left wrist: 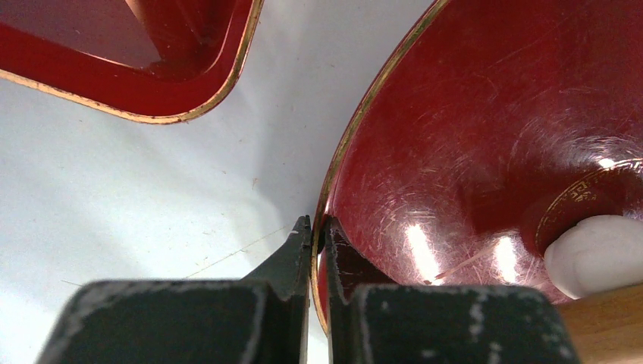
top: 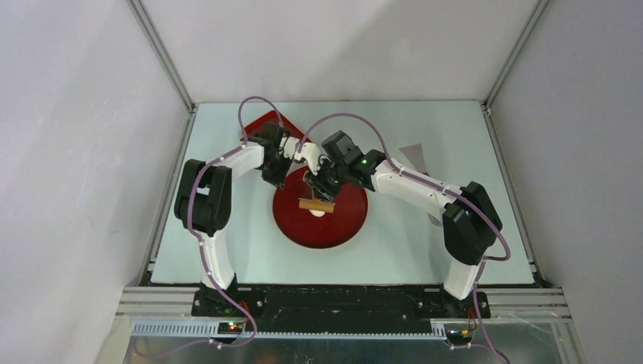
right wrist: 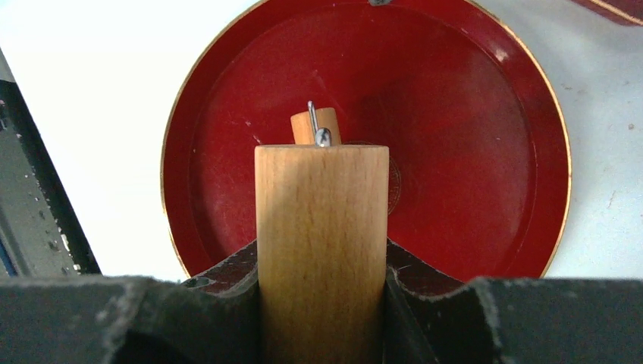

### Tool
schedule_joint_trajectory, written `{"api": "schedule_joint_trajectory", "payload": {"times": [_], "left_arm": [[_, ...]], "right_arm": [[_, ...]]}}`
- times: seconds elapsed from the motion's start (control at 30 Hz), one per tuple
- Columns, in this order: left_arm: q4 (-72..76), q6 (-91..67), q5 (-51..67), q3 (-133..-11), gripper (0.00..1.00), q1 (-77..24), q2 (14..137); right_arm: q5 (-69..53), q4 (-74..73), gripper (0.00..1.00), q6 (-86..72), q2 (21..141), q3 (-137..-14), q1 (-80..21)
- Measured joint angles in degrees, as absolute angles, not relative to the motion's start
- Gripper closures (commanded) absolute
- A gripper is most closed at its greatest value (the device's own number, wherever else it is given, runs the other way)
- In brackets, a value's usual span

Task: Roll out the dumpling wrappers from the dough
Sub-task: Flatten out the dough on the work surface.

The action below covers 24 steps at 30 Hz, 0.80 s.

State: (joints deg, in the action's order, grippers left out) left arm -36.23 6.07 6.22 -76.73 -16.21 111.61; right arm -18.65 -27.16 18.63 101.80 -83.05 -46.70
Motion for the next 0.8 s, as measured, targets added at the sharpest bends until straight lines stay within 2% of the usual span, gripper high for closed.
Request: {"api": "schedule_joint_trajectory", "payload": {"times": [0.8], "left_arm": [[-36.2,6.1,6.3,-76.7,1.0,-16.1,111.6]], "right_arm": [[-18.3,-25.5,1.0,19.2,104.4,-83.8,-45.8]]}}
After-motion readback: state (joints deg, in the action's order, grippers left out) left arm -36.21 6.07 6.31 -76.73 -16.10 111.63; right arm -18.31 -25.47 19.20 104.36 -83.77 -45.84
